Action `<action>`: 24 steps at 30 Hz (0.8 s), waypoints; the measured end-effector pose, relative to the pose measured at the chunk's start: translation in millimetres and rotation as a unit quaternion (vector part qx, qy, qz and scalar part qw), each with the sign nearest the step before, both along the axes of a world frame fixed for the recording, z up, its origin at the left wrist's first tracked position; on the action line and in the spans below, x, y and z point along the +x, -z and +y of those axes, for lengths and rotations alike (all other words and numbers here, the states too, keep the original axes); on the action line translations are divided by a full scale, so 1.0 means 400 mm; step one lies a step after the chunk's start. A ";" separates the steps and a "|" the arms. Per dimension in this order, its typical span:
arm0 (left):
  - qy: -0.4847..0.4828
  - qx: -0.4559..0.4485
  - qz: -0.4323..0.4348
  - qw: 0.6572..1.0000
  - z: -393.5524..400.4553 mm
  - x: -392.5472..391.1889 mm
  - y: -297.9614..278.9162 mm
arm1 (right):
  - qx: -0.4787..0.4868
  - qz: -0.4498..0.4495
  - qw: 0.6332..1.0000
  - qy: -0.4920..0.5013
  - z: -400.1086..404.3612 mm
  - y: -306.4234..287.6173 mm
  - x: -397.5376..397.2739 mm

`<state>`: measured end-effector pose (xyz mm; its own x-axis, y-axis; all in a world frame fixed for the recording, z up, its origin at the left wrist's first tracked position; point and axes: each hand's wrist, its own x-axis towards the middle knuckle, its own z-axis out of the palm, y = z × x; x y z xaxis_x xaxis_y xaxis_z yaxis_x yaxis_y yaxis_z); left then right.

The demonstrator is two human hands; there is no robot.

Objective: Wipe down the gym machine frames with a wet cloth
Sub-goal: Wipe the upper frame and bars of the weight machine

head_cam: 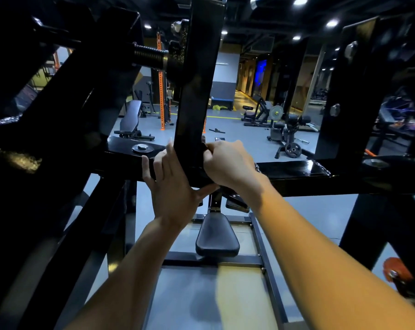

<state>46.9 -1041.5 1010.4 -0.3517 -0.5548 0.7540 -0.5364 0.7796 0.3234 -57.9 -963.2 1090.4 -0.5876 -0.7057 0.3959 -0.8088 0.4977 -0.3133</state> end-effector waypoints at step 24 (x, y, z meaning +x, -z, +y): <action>-0.034 -0.039 -0.008 0.999 0.003 -0.004 0.011 | 0.040 0.101 0.960 0.260 0.230 0.033 -0.069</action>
